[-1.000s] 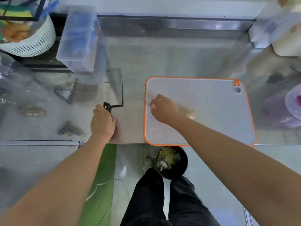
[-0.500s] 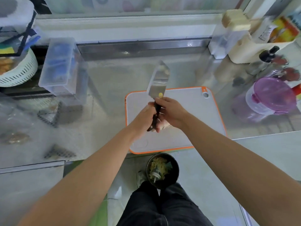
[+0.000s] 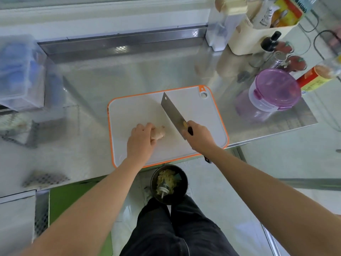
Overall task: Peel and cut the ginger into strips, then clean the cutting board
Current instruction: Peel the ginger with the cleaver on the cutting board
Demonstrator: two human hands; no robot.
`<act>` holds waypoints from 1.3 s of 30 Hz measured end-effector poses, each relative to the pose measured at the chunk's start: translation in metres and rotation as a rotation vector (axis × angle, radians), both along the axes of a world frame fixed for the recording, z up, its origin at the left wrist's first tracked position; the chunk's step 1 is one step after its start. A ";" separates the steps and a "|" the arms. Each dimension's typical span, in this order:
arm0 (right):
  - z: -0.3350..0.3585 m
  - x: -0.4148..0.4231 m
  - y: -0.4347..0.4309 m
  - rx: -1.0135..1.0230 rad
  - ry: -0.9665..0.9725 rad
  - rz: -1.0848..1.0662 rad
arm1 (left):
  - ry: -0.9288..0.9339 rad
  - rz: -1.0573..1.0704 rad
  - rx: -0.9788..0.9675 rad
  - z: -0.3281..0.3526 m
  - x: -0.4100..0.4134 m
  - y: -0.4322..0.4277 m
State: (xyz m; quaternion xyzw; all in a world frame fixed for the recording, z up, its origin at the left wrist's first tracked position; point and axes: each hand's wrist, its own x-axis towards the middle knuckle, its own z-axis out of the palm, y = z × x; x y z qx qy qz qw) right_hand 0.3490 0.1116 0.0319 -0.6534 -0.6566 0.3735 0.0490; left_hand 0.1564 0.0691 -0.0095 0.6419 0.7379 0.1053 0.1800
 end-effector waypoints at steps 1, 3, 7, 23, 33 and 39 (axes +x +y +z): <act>-0.003 0.001 -0.003 -0.016 -0.043 0.037 | -0.017 -0.002 -0.001 -0.001 -0.001 -0.001; -0.005 0.001 -0.006 -0.074 -0.065 0.083 | -0.062 0.007 -0.019 0.000 -0.001 -0.002; 0.000 -0.005 0.001 -0.012 -0.055 0.113 | -0.094 0.029 0.006 0.001 0.007 -0.001; 0.011 -0.008 -0.001 0.034 -0.095 0.330 | -0.092 0.092 0.071 -0.003 0.008 0.007; 0.005 -0.025 -0.015 -0.048 -0.050 0.204 | -0.108 0.099 0.079 -0.003 0.007 0.010; -0.004 -0.035 -0.011 -0.067 -0.052 0.197 | -0.121 0.084 0.086 -0.002 0.006 0.011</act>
